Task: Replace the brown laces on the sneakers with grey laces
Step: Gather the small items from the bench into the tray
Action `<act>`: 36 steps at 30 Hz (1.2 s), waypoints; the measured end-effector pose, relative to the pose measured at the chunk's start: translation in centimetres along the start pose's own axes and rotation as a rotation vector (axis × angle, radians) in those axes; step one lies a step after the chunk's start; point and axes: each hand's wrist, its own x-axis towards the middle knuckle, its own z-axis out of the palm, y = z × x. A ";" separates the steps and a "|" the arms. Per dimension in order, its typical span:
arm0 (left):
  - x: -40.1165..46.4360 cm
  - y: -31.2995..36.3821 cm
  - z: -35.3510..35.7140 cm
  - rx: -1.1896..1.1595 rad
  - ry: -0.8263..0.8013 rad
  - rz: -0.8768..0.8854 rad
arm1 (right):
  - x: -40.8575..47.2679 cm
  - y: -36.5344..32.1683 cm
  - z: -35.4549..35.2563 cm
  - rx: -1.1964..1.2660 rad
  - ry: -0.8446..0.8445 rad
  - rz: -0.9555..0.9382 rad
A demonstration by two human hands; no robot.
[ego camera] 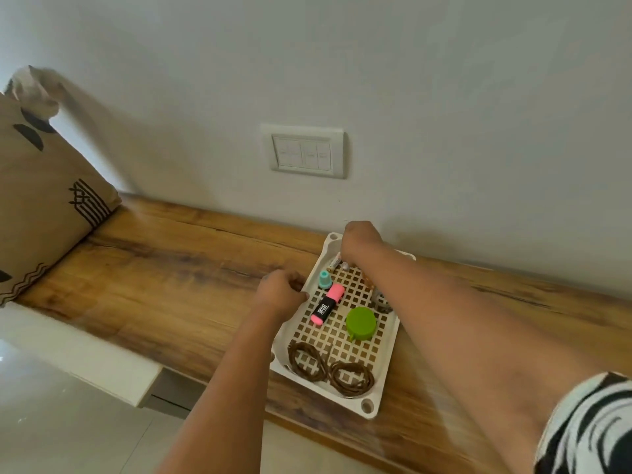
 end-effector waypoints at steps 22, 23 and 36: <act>-0.1 1.8 1.3 -0.032 0.276 0.050 | -7.3 10.0 3.6 0.545 0.460 0.091; 0.3 2.7 1.4 -0.030 0.311 0.091 | -7.4 10.0 3.8 0.545 0.466 0.092; 2.9 8.9 5.0 0.707 0.213 0.142 | -6.5 11.4 4.3 0.492 0.402 0.117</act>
